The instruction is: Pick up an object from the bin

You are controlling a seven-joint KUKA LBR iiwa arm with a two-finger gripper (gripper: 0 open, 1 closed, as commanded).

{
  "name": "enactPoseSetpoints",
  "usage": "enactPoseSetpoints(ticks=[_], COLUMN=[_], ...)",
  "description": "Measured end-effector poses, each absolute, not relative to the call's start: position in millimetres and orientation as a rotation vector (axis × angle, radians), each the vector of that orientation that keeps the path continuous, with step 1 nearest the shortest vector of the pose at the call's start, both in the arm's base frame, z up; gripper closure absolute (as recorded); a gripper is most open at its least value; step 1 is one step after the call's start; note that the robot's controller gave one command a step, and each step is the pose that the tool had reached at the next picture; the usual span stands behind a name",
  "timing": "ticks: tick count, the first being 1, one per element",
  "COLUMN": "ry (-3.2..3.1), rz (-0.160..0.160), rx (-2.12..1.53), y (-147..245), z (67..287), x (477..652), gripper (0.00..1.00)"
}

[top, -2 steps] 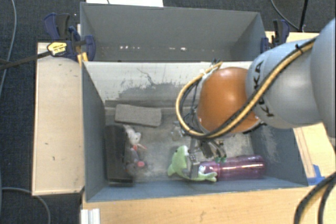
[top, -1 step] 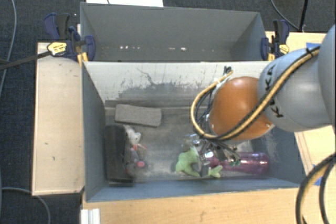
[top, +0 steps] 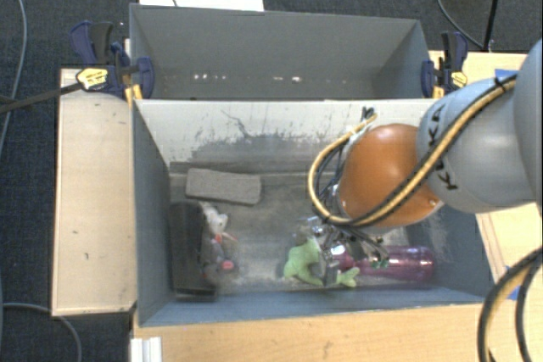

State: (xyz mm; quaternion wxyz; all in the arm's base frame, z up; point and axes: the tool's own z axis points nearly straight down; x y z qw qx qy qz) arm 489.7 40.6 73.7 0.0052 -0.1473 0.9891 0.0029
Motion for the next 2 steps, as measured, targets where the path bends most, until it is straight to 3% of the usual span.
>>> enactPoseSetpoints(ticks=[1, 2], ry=[3.103, 3.093], rz=[0.009, 0.006], rx=[-0.487, -0.485], y=[37.3, 35.4], z=[115.5, 171.8], x=[488.9, 495.8], gripper=[1.00, 1.00])
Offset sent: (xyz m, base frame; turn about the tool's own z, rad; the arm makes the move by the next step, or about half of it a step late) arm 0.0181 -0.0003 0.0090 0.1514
